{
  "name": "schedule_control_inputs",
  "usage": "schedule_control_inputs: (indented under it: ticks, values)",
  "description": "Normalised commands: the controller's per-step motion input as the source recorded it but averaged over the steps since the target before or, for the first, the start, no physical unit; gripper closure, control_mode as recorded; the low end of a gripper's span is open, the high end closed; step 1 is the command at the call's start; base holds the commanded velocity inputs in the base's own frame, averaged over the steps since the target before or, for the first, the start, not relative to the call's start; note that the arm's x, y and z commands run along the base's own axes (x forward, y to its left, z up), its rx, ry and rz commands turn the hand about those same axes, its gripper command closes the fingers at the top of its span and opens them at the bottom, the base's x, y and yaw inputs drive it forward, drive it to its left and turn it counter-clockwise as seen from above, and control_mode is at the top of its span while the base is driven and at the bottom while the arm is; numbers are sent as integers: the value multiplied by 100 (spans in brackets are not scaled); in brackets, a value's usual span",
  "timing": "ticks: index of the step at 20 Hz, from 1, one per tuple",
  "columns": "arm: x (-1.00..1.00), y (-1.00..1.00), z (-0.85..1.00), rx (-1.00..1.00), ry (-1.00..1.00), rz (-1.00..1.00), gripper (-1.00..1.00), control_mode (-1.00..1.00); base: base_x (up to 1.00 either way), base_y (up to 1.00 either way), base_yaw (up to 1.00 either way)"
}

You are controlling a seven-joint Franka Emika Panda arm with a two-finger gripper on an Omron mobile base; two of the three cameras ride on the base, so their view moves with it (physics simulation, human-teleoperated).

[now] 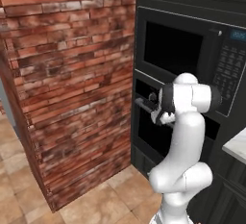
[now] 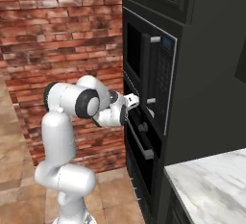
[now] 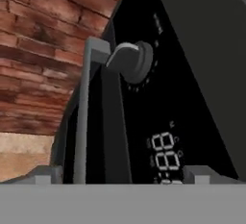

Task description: Place the fish on the rack of the oven, and slide the rack back inside. Close the oven door.

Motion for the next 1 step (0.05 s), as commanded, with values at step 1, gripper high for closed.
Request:
schedule_control_inputs:
  ticks: [1]
  values:
    - [-86, 76, 0, -47, -52, -2, -100, -100, 0, 0, 0]
